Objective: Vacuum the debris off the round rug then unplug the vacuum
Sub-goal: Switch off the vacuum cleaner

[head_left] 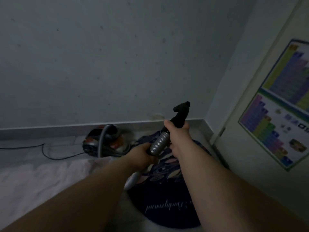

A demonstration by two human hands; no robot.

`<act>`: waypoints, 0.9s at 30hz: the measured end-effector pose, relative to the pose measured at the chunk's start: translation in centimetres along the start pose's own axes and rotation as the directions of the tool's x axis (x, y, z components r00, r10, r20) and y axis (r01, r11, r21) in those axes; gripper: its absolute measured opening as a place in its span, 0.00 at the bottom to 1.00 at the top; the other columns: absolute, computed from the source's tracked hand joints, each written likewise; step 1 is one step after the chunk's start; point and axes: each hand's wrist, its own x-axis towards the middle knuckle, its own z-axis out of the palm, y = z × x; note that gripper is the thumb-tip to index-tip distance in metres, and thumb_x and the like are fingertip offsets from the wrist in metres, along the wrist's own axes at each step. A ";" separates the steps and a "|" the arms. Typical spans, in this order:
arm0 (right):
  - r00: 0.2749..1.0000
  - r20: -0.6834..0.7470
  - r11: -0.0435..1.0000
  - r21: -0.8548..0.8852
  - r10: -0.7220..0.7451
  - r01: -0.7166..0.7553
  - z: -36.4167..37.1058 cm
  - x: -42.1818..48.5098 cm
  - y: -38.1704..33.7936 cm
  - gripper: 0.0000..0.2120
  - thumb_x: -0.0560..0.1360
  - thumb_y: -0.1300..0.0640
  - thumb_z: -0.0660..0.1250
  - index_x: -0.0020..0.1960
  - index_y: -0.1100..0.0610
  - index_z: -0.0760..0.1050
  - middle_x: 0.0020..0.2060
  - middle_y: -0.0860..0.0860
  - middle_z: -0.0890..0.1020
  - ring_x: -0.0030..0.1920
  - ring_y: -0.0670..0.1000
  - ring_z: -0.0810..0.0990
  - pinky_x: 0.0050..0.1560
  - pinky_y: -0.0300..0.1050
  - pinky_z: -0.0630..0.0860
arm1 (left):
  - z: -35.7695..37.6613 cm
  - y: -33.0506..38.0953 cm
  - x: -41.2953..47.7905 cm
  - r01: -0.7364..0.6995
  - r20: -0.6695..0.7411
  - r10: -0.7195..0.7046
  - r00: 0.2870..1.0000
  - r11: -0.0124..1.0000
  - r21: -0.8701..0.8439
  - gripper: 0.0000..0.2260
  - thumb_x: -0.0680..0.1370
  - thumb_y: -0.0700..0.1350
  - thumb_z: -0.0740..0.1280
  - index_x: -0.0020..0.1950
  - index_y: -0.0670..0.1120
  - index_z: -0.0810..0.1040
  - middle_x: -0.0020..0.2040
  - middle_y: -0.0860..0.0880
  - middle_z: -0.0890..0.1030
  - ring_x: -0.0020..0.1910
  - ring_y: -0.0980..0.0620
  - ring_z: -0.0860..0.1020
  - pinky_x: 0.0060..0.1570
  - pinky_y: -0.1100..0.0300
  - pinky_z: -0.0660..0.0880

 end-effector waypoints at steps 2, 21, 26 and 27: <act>0.999 0.043 1.000 0.009 -0.029 0.029 1.3 0.7 -1.5 0.35 0.74 0.52 0.73 0.73 0.41 0.57 0.59 0.53 0.75 0.58 0.60 0.78 0.62 0.65 0.74 | -1.2 0.8 0.7 -0.006 -0.007 0.006 1.000 1.000 -0.015 0.20 0.71 0.44 0.72 0.62 0.48 0.74 0.50 0.49 0.78 0.49 0.52 0.77 0.50 0.60 0.73; 0.730 0.682 0.770 -0.441 -0.046 0.461 12.1 15.6 -11.7 0.41 0.74 0.54 0.73 0.75 0.36 0.51 0.61 0.47 0.73 0.57 0.53 0.75 0.61 0.56 0.74 | -13.4 4.2 15.1 0.092 -0.258 -0.324 0.910 0.765 -0.637 0.21 0.79 0.40 0.60 0.72 0.49 0.66 0.62 0.45 0.77 0.56 0.45 0.77 0.59 0.50 0.74; 0.660 0.751 0.729 -0.445 -0.013 0.520 17.0 18.5 -11.6 0.40 0.75 0.56 0.72 0.74 0.34 0.52 0.61 0.45 0.72 0.58 0.52 0.75 0.61 0.54 0.74 | -19.3 3.1 17.9 -0.096 -0.366 -0.394 0.843 0.559 -0.824 0.18 0.82 0.49 0.58 0.70 0.44 0.67 0.57 0.47 0.78 0.55 0.48 0.77 0.59 0.50 0.72; 0.651 0.759 0.722 -0.446 -0.007 0.528 18.2 19.3 -11.3 0.40 0.75 0.57 0.72 0.74 0.35 0.52 0.61 0.46 0.72 0.57 0.51 0.75 0.60 0.53 0.75 | -20.7 2.5 18.7 -0.107 -0.378 -0.404 0.833 0.554 -0.826 0.18 0.82 0.50 0.58 0.69 0.44 0.66 0.57 0.47 0.77 0.55 0.49 0.77 0.57 0.51 0.72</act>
